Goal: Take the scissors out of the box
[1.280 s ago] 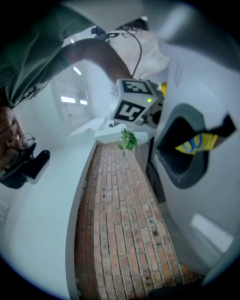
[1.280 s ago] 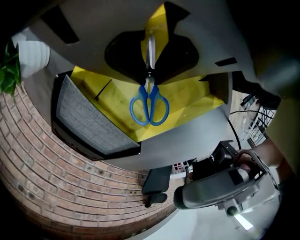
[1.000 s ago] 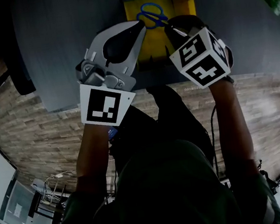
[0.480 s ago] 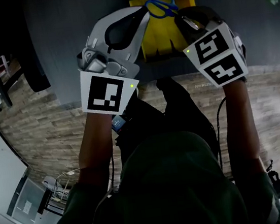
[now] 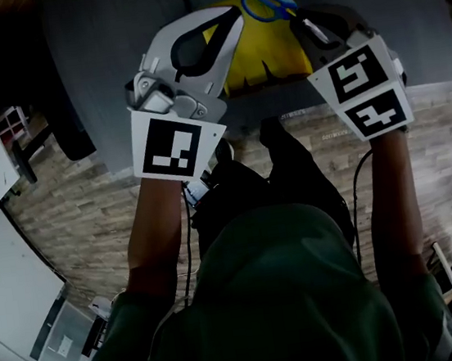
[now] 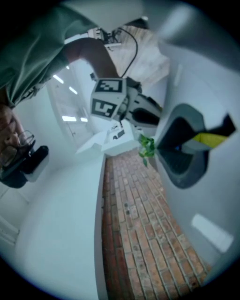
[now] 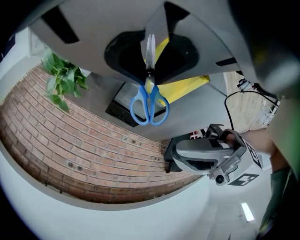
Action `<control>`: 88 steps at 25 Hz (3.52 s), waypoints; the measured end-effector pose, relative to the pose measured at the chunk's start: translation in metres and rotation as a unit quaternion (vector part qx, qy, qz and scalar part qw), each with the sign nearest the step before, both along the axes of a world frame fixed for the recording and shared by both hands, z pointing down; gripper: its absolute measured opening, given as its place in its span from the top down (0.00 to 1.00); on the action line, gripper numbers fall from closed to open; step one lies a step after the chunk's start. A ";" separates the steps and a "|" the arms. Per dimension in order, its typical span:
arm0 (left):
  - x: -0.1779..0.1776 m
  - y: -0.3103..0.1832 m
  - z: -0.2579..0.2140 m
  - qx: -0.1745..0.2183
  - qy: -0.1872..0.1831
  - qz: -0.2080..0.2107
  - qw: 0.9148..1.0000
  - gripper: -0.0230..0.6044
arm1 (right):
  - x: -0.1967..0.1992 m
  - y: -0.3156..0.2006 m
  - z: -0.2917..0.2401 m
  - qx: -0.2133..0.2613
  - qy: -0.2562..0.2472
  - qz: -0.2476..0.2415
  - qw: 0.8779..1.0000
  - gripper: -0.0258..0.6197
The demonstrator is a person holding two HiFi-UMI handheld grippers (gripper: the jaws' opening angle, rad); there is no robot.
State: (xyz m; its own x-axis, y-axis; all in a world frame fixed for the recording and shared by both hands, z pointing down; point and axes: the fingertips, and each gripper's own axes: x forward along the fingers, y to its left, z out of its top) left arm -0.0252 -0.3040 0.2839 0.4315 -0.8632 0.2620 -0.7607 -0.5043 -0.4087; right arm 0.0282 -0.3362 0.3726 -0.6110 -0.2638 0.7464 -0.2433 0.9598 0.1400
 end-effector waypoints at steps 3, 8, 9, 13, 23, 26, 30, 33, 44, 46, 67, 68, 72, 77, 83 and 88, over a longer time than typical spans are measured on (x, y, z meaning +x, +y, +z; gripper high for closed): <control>0.011 0.000 -0.004 -0.001 -0.004 0.016 1.000 0.96 | 0.015 -0.003 -0.007 0.004 -0.005 0.018 1.000 0.87; 0.037 -0.012 -0.003 -0.001 -0.007 0.048 0.999 0.96 | 0.046 -0.015 -0.011 0.010 -0.012 0.056 0.998 0.87; 0.041 -0.016 -0.003 -0.002 -0.007 0.054 0.998 0.96 | 0.052 -0.020 -0.012 0.012 -0.013 0.064 0.998 0.87; 0.058 -0.032 -0.003 -0.010 -0.009 0.078 0.997 0.96 | 0.077 -0.034 -0.013 0.010 -0.010 0.095 0.995 0.87; 0.107 -0.061 0.021 -0.030 -0.006 0.138 0.990 0.96 | 0.147 -0.055 0.020 -0.008 0.001 0.174 0.985 0.87; 0.115 -0.069 0.031 -0.039 -0.007 0.149 0.988 0.96 | 0.163 -0.062 0.037 -0.017 0.005 0.191 0.981 0.87; 0.120 -0.078 0.047 -0.056 -0.009 0.154 0.986 0.96 | 0.174 -0.073 0.062 -0.031 0.008 0.204 0.979 0.87; 0.125 -0.084 0.059 -0.066 -0.011 0.156 0.985 0.96 | 0.183 -0.078 0.082 -0.042 0.012 0.208 0.977 0.87; 0.134 -0.098 0.089 -0.096 -0.014 0.161 0.982 0.96 | 0.201 -0.092 0.137 -0.079 0.022 0.221 0.972 0.87; 0.137 -0.099 0.093 -0.099 -0.014 0.161 0.982 0.96 | 0.204 -0.093 0.143 -0.083 0.023 0.222 0.971 0.87; 0.144 -0.093 0.099 -0.104 -0.021 0.148 0.983 0.96 | 0.213 -0.089 0.179 -0.097 0.017 0.222 0.970 0.87; 0.144 -0.093 0.097 -0.102 -0.020 0.148 0.984 0.96 | 0.213 -0.089 0.178 -0.094 0.015 0.221 0.971 0.87; 0.139 -0.089 0.091 -0.095 -0.022 0.146 0.984 0.96 | 0.208 -0.090 0.178 -0.079 0.010 0.214 0.974 0.87; 0.136 -0.080 0.079 -0.087 -0.027 0.143 0.986 0.96 | 0.211 -0.091 0.176 -0.070 0.014 0.212 0.975 0.87; 0.125 -0.060 0.056 -0.068 -0.030 0.139 0.988 0.96 | 0.206 -0.085 0.140 -0.044 0.002 0.212 0.976 0.87; 0.112 -0.042 0.031 -0.047 -0.028 0.129 0.990 0.96 | 0.192 -0.078 0.093 -0.004 -0.022 0.204 0.979 0.87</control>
